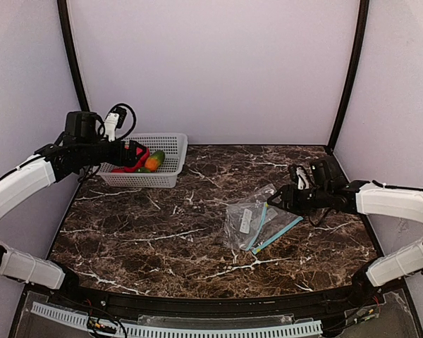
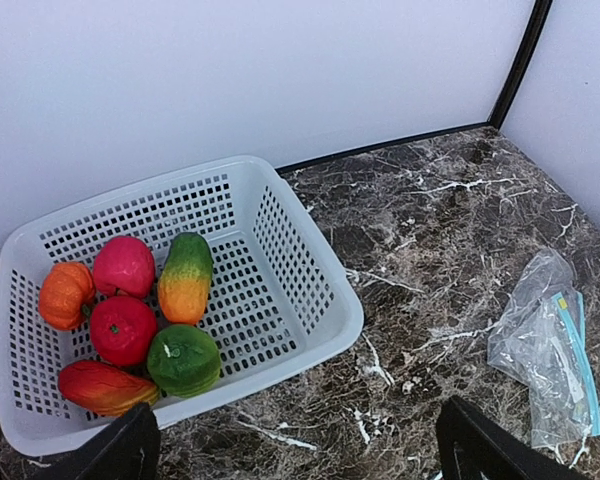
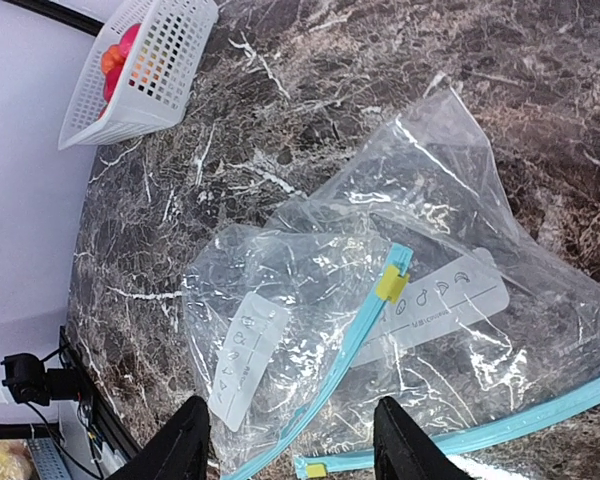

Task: Place the food in the zip-top bag and seal the zipper
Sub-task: Pick up the zipper food storage bag from the center of the board.

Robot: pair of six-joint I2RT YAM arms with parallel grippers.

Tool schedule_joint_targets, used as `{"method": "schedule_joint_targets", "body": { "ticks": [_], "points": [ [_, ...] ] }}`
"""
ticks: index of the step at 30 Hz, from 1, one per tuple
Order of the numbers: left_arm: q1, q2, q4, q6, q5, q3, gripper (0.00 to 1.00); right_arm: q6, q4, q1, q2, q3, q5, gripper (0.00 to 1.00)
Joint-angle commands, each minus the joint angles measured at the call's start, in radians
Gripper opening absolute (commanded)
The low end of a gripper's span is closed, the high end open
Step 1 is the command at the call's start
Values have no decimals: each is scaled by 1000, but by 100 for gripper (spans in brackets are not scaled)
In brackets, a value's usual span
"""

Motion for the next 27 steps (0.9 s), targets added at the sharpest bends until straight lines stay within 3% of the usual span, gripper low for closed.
{"method": "schedule_joint_targets", "body": {
  "ticks": [1, 5, 11, 27],
  "points": [
    [-3, -40, 1, 28, -59, -3, 97, 63, 23, 15, 52, 15, 16, 52],
    [-3, -31, -1, 28, -38, -3, 97, 71, -20, 21, 84, 41, 49, 51],
    [-3, -23, 1, 17, -24, -2, 97, 73, -57, 39, 152, 82, 52, 39],
    [-3, -22, -1, 16, -28, -2, 97, 150, -34, 107, 243, 96, 42, 38]
  ]
}}
